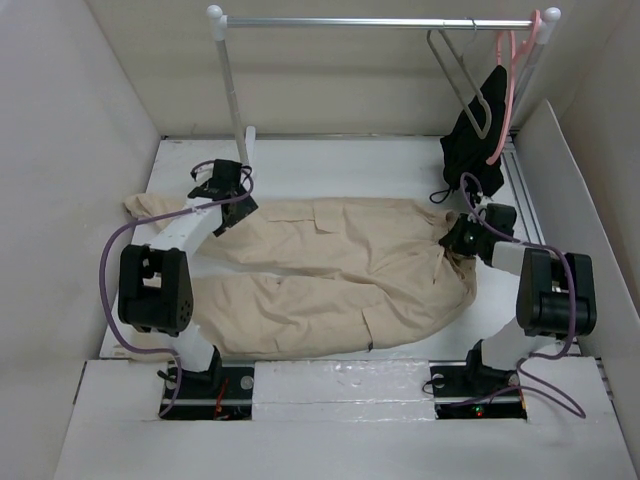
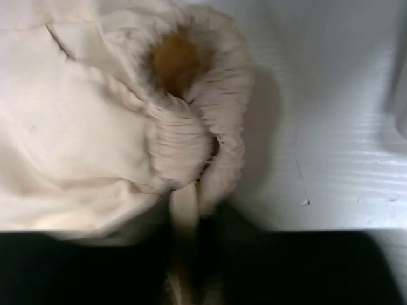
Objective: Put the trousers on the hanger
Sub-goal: Flatten out the trousers at the center of the board.
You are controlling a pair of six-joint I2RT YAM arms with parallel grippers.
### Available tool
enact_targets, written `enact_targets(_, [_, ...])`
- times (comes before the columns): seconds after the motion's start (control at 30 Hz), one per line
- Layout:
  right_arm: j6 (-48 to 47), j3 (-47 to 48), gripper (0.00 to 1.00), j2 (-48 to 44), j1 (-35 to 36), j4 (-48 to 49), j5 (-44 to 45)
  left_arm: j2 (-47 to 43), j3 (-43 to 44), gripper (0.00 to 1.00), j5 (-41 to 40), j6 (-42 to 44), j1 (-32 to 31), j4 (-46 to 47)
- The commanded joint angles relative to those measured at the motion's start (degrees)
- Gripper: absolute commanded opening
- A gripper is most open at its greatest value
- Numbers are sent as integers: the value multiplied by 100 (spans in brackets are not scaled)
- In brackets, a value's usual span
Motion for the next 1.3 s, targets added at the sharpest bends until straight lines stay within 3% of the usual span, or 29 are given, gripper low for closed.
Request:
enact_targets(0.0, [187,-11,6,33,57,182,-28,-412,-141,71,-219,15,24,18])
enact_targets(0.03, [187,-3,1,-82,-82,77,25,-474,-211,71,-229,33,76,53])
enact_targets(0.23, [-85,427,0,-1302,-820,-1442,824,-563,-2,74,-333,279,331,36])
enact_targets(0.37, [-279,884,0,-1507,-1452,-2235,1405,-343,508,77,-703,376,384,-262])
enact_targets(0.47, [-270,1122,6,-1411,-1656,-2394,1529,-229,720,77,-773,411,647,-281])
enact_targets(0.57, [-287,1306,41,-1340,-1709,-2394,1380,-158,694,77,-362,350,1253,-272])
enact_targets(0.6, [-314,1333,72,-1340,-1709,-2429,1345,-158,650,77,-265,341,1411,-220])
enact_targets(0.63, [-340,1342,84,-1348,-1709,-2464,1301,-132,615,76,-185,323,1761,-193])
enact_targets(0.7, [-454,1421,93,-1435,-1648,-2726,1204,52,624,76,322,166,2114,-131])
enact_targets(0.83, [-367,1044,87,-2190,-1132,-2789,1177,492,598,70,965,-273,2616,-79])
enact_targets(0.87, [-341,956,83,-2357,-999,-2798,1195,536,571,59,1080,-379,2721,-26])
enact_targets(0.9, [-323,773,69,-2533,-867,-2833,1212,528,501,50,1255,-467,2722,53])
enact_targets(0.97, [-323,596,53,-2938,-534,-2868,1143,440,255,25,1370,-696,2793,307])
enact_targets(1.0, [-366,456,39,-3035,-462,-2921,1020,422,159,23,1449,-723,2845,430])
enact_targets(1.03, [-506,333,30,-3201,-278,-2930,836,518,71,23,1641,-732,2845,605])
enact_targets(1.07, [-507,331,29,-3203,-277,-2930,835,519,70,23,1696,-732,2845,607])
enact_targets(1.27, [-937,103,30,-3457,-48,-3061,378,1071,316,38,2073,-705,2845,589])
